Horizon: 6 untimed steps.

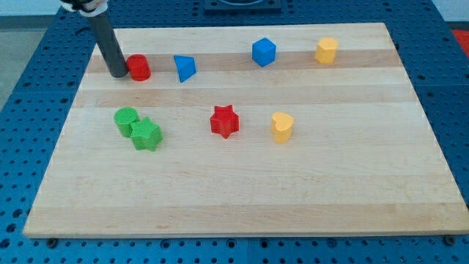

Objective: Push the red circle towards the green star

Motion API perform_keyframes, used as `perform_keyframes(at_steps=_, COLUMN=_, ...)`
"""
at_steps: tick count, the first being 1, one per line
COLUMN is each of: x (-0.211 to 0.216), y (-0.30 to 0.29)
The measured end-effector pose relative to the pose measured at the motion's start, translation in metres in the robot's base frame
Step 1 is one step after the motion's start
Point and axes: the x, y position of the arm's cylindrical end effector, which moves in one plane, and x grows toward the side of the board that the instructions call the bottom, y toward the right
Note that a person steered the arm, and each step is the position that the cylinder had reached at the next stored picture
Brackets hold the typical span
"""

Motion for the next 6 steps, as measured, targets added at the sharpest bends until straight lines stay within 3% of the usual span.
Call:
perform_keyframes(at_steps=1, x=-0.057, y=-0.001)
perform_keyframes(at_steps=2, x=-0.078, y=0.005)
perform_keyframes(at_steps=5, x=0.042, y=0.064)
perform_keyframes(at_steps=6, x=0.058, y=0.073)
